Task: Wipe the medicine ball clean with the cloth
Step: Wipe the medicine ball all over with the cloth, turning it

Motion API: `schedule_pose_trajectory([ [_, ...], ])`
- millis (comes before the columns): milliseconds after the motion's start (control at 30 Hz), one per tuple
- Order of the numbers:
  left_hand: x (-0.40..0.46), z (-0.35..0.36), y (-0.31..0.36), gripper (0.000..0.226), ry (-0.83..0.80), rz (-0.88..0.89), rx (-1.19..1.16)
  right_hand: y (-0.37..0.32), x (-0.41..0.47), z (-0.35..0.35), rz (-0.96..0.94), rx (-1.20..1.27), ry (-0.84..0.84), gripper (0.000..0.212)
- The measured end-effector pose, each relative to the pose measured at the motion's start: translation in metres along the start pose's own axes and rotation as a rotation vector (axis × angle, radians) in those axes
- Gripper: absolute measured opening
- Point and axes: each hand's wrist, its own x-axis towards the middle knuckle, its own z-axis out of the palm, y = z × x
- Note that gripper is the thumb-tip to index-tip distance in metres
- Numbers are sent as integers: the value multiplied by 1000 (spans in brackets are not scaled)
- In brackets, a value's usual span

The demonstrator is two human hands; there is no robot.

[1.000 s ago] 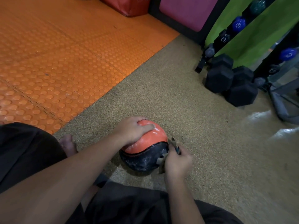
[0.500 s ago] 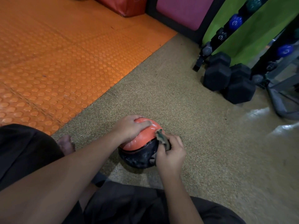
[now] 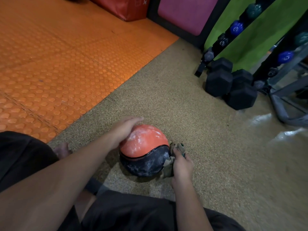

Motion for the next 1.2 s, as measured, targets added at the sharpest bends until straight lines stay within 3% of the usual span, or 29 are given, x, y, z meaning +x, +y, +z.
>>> schedule_pose_trajectory([
  [200, -4, 2, -45, 62, -138, -50, -361, 4, 1, 2, -12, -120, -88, 8],
  [367, 0, 12, -23, 45, -101, -112, -267, 6, 1, 3, 107, -8, -98, 18],
  [433, -5, 10, -7, 38, -137, -180, -193, 7, 1, 3, 212, -17, -142, 18],
  [533, -9, -3, 0, 24, -226, -233, -81, 6, 2, 6, 211, -49, -149, 13],
  [600, -11, -9, -2, 33, -269, -254, -16, 5, 5, 6, 110, -84, -99, 19],
  [700, -5, -5, -9, 94, -224, -202, 110, 5, 0, 3, -209, -243, -33, 12],
  [733, -6, -2, -8, 102, -204, -190, 136, 6, -7, 0, -386, -365, -19, 10],
  [833, -9, -1, -4, 86, -183, -143, 184, 10, -36, -7, -955, -731, -84, 29],
  [933, -8, -5, -4, 82, -195, -124, 238, 10, -60, -10, -1263, -961, -186, 52],
  [1000, -8, -8, -7, 99, -212, -116, 263, 7, -57, -11, -1295, -993, -205, 53],
  [1100, -6, -5, -12, 117, -183, -65, 329, -1, -37, -12, -1079, -815, -147, 37],
  [1200, -6, 5, -16, 86, -76, 40, 460, -6, -33, -9, -948, -723, -76, 35],
])
